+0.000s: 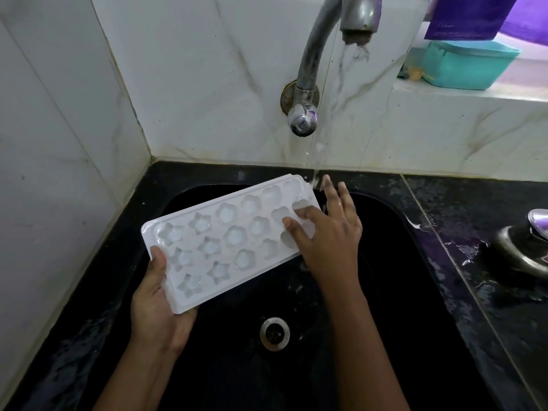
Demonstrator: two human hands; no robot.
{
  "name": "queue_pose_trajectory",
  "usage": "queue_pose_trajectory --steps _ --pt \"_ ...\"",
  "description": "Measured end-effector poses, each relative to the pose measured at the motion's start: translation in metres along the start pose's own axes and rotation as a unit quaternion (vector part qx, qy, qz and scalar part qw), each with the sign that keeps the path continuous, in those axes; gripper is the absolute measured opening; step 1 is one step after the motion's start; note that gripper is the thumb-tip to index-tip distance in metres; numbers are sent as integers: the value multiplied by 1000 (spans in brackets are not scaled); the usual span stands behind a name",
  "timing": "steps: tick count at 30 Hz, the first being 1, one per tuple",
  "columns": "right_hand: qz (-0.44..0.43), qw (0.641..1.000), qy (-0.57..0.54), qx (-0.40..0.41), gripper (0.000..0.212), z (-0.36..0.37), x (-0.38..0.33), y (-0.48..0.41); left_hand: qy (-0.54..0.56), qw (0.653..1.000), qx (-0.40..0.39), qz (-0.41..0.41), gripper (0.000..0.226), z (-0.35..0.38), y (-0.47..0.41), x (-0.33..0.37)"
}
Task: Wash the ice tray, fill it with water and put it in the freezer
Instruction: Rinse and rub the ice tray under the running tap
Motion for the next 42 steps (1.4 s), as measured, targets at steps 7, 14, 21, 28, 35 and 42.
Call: queue_pose_trajectory --steps 7,14,21,28,35,42 --pt "-15 999 14 -45 48 9 -5 2 -4 1000 -8 -16 48 3 -1 -2" --pt "19 999 28 -27 53 6 7 4 -22 999 -18 -17 54 4 0 -7" --pt "-5 1000 13 -12 56 4 10 3 -7 1000 -16 -4 56 -2 -2 -4" --pt "-8 1000 -10 -26 65 10 4 3 -15 1000 -18 5 54 1 -6 -4" --pt "33 998 31 -34 41 5 4 6 -24 1000 -16 10 77 0 -2 -5" --pt "6 994 -104 26 39 -3 12 -1 18 999 6 33 50 -6 -8 2"
Point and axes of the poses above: each hand's wrist, its own y-axis away from the middle knuckle, its own z-axis out of the palm, x = y × z, the point moved 2 cm from there along -y, towards the middle knuckle, and after that the axes turned 5 degrees about -y, right-handed, at the moved point
